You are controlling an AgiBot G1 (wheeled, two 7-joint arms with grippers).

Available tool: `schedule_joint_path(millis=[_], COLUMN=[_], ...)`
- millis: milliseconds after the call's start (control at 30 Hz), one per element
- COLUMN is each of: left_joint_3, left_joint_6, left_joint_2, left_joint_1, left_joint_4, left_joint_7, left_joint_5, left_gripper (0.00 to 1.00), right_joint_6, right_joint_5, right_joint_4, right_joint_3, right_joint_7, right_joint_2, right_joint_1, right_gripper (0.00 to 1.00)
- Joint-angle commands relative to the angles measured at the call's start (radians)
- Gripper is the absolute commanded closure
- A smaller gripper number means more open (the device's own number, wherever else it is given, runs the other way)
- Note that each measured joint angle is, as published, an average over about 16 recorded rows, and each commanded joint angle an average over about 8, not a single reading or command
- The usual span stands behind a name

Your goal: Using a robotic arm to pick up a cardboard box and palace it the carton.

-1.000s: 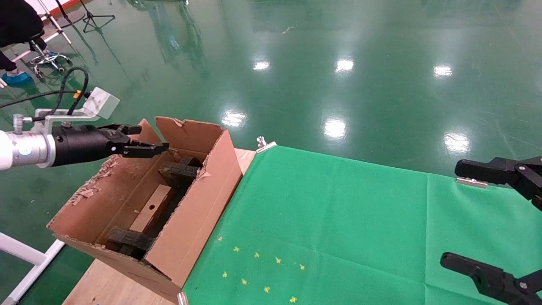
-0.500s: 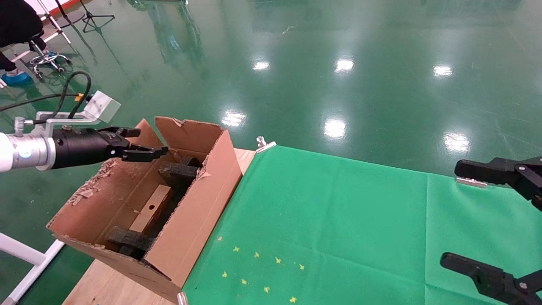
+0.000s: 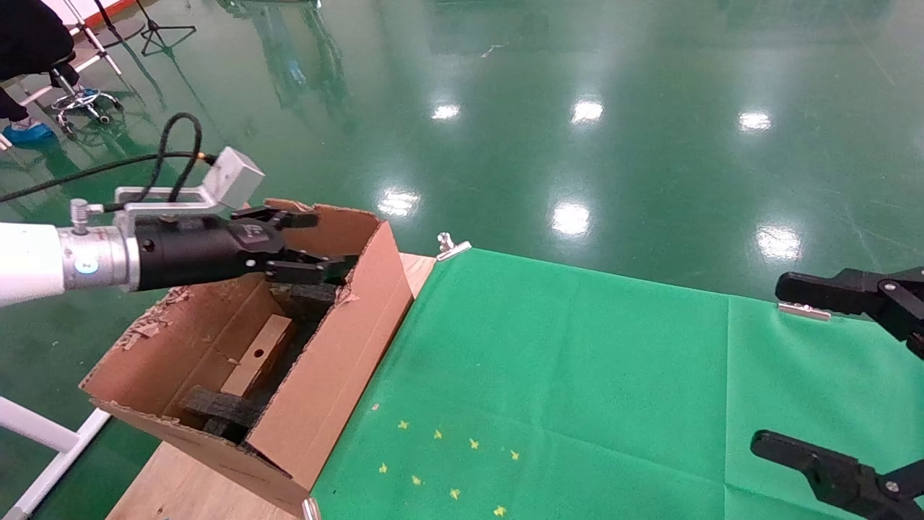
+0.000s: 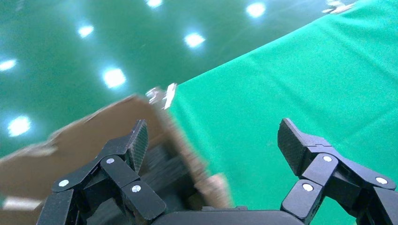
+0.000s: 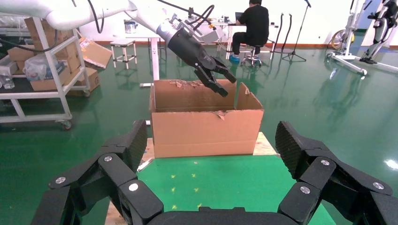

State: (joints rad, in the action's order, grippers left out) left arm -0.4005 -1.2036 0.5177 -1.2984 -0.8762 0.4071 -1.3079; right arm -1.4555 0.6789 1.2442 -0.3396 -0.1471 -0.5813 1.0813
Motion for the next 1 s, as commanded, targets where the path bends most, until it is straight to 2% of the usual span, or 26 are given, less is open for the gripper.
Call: schedule_joint_path(millis=[33, 1000], left_joint_3=[0.006, 0.088], left_joint_6=[-0.015, -0.212], left_joint_2=[0.005, 0.068], left_joint_1=[0.011, 0.163], left_joint_4=[-0.021, -0.296], left_joint_7=[-0.011, -0.159], left_joint_5=[0.029, 0.419], left_gripper=[0.00, 0.00], right_joint_6=[0.000, 0.000], right_joint_5=[0.000, 0.000], right_joint_4=[0.000, 0.000], right_joint_3=[0.000, 0.000], right_joint_7=[0.000, 0.000], right_joint_2=[0.000, 0.000], right_joint_1=[0.000, 0.000], right_gripper=[0.00, 0.00])
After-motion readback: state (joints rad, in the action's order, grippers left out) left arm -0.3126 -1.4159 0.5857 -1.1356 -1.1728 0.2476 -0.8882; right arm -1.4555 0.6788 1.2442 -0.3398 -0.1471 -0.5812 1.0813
